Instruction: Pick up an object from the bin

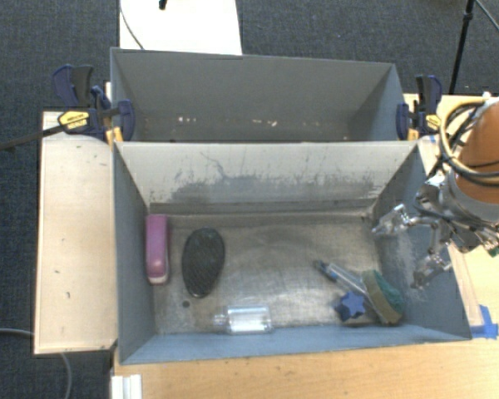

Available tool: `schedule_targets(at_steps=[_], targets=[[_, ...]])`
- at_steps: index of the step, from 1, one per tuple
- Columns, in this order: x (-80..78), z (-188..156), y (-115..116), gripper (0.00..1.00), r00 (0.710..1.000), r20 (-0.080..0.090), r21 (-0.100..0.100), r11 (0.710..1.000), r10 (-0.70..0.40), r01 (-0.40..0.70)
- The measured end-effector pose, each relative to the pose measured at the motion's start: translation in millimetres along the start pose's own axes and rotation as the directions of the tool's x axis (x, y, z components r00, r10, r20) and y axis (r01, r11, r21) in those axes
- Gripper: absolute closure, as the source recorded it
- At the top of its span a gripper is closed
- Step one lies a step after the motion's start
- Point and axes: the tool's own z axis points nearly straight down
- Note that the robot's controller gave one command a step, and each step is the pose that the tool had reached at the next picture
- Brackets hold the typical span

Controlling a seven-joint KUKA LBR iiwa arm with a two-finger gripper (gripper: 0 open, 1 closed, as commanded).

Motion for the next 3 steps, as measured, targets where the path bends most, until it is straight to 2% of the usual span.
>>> schedule_targets(at_steps=[1,2,3], targets=[[-2.5,136,50,0.0,0.884,0.002,-0.001,0.884,-0.468,0.468],[-4.0,133,49,1.0,0.883,0.005,0.005,0.883,-0.47,0.47],[-4.3,-12,31,1.0,0.881,0.003,0.007,0.881,-0.474,0.474]])
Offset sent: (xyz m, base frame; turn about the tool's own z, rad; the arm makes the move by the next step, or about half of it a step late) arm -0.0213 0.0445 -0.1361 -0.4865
